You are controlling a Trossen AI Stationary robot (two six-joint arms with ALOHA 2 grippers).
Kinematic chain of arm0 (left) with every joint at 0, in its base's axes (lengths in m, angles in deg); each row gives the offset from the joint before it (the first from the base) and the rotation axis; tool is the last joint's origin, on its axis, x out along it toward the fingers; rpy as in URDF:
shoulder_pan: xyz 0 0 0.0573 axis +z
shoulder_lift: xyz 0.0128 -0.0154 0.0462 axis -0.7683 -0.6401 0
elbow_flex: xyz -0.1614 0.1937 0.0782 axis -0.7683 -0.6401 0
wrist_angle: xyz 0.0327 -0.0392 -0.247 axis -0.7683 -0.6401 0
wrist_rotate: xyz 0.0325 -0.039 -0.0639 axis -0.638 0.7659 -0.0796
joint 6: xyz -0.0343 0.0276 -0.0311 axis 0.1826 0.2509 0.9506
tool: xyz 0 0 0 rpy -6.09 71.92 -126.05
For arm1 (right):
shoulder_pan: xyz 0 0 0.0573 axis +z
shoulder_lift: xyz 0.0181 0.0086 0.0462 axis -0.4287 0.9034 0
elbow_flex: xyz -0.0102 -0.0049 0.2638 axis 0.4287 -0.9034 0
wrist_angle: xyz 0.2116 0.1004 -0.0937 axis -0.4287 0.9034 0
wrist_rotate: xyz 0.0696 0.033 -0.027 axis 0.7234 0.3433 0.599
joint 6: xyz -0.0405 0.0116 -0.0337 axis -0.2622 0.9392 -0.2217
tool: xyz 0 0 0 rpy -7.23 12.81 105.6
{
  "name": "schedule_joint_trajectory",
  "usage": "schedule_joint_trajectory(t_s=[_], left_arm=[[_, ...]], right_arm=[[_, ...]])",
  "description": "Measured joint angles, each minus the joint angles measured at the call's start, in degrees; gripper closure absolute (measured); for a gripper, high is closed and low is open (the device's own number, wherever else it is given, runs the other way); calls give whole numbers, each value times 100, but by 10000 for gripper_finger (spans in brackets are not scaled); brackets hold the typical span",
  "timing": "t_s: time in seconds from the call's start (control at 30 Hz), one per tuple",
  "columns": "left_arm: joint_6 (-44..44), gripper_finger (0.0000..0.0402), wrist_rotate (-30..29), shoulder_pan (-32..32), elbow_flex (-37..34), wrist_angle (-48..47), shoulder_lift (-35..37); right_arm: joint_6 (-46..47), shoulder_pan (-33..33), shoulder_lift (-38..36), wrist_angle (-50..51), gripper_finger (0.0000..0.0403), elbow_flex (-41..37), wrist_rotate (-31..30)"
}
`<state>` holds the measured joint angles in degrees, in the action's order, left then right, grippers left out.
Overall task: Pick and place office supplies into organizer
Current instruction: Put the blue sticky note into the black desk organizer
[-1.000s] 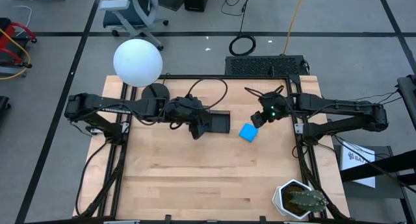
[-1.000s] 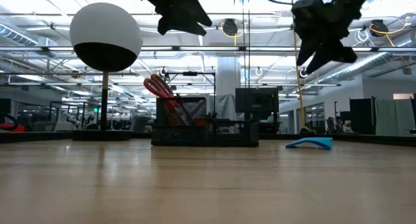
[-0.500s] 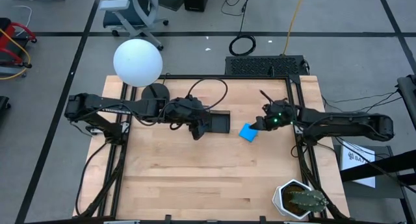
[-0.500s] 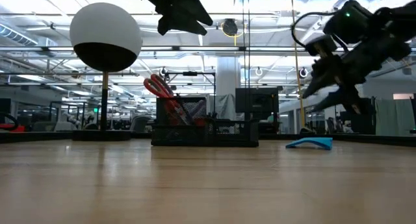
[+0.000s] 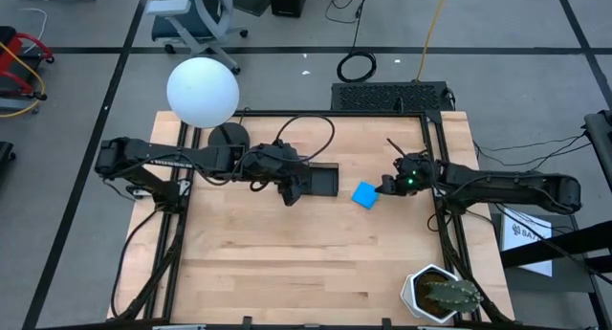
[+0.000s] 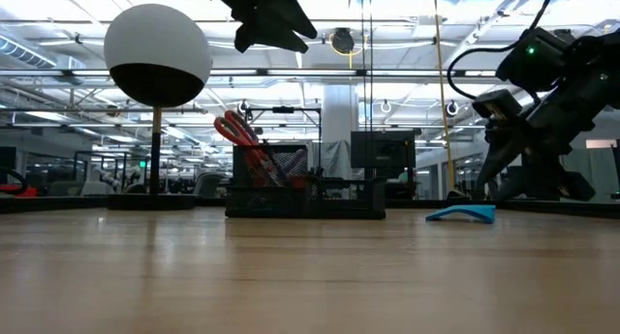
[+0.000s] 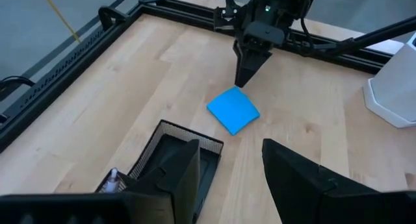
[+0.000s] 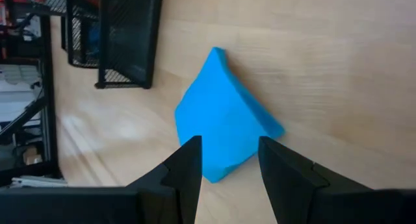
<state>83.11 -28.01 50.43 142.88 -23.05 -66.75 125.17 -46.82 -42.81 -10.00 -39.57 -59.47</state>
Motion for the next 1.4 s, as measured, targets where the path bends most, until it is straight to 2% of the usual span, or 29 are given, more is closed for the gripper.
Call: schedule_joint_trajectory(t_s=[0.6, 0.83, 1.1, 1.2, 1.33, 1.4], left_arm=[[114, 229, -2, 0, 0, 0, 0], [123, 229, -2, 0, 0, 0, 0], [123, 229, -4, 0, 0, 0, 0], [123, 229, -5, 0, 0, 0, 0], [123, 229, -5, 0, 0, 0, 0], [135, 229, -5, 0, 0, 0, 0]], right_arm=[[-417, -233, 75, 250, 261, -8, -403], [-511, -168, 485, 21, 261, -8, -386], [-410, 46, 1254, -876, 265, -4, -246], [-365, 51, 1548, -1106, 293, 3, -240], [-423, 52, 1783, -1330, 377, 1, -243], [-506, 53, 1823, -1477, 393, -5, -287]])
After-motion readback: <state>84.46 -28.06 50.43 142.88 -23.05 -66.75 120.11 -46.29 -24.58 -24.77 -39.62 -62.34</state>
